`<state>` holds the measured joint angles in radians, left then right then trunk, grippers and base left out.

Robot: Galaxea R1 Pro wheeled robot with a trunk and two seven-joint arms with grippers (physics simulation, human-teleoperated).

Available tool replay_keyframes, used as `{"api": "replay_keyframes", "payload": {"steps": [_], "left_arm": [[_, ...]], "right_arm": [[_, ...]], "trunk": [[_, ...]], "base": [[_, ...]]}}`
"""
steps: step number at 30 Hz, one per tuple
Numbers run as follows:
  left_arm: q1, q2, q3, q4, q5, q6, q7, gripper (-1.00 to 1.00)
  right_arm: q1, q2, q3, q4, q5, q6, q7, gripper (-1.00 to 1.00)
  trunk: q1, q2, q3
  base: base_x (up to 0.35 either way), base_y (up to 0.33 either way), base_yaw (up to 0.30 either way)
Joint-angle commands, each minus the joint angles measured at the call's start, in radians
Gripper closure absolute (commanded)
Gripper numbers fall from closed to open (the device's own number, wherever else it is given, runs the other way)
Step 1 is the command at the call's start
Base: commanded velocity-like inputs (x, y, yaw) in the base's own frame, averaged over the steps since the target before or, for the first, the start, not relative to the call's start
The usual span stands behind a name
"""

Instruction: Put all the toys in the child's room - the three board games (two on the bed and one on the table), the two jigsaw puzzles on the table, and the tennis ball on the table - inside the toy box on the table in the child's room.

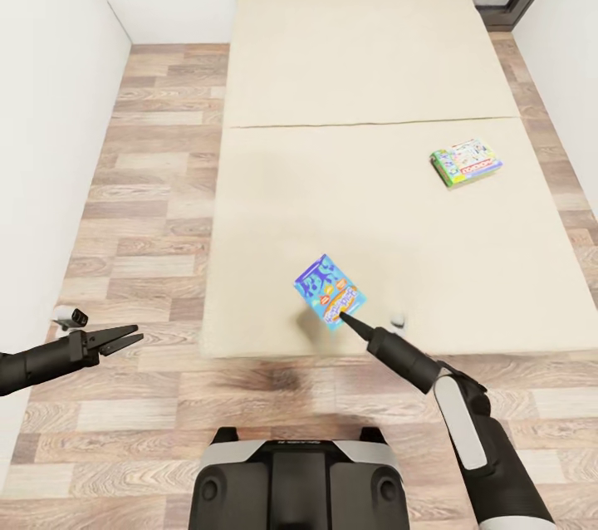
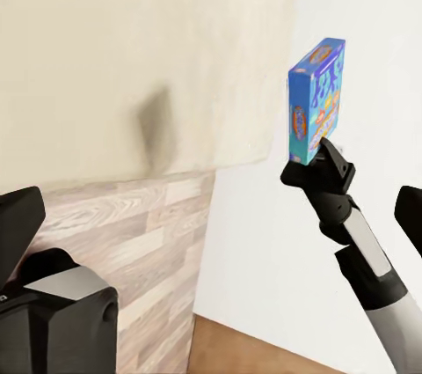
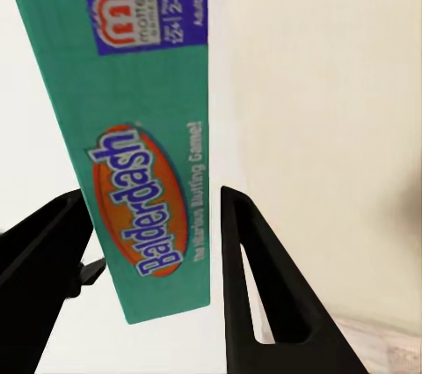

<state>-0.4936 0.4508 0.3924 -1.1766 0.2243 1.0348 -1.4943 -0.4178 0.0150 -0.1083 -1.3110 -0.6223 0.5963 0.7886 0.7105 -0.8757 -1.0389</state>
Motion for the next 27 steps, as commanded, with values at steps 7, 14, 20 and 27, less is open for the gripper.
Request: {"api": "replay_keyframes", "payload": {"steps": [7, 14, 20, 27], "left_arm": [[0.0, 0.0, -0.002, 0.0, -0.014, 0.011, 0.003, -1.0], [-0.002, -0.001, -0.007, 0.0, -0.054, 0.011, 0.005, -1.0], [-0.002, -0.002, -0.007, 0.0, -0.073, 0.011, 0.005, -1.0], [-0.002, -0.003, -0.007, 0.001, -0.083, 0.011, 0.005, -1.0]], "right_arm": [[0.006, -0.029, 0.002, -0.082, -0.001, 0.068, 0.003, 1.0], [0.007, -0.047, 0.0, -0.09, 0.004, 0.073, 0.007, 1.0], [0.02, -0.066, 0.001, -0.105, 0.004, 0.066, 0.009, 1.0], [0.044, -0.067, 0.001, -0.107, 0.004, 0.061, 0.012, 1.0]], "trunk": [[-0.027, 0.049, 0.033], [-0.054, 0.098, 0.066], [-0.077, 0.14, 0.094], [-0.103, 0.189, 0.128]], "base": [[0.0, 0.0, 0.079], [0.0, 0.0, 0.085], [0.0, 0.0, 0.088], [0.0, 0.0, 0.04]]}}
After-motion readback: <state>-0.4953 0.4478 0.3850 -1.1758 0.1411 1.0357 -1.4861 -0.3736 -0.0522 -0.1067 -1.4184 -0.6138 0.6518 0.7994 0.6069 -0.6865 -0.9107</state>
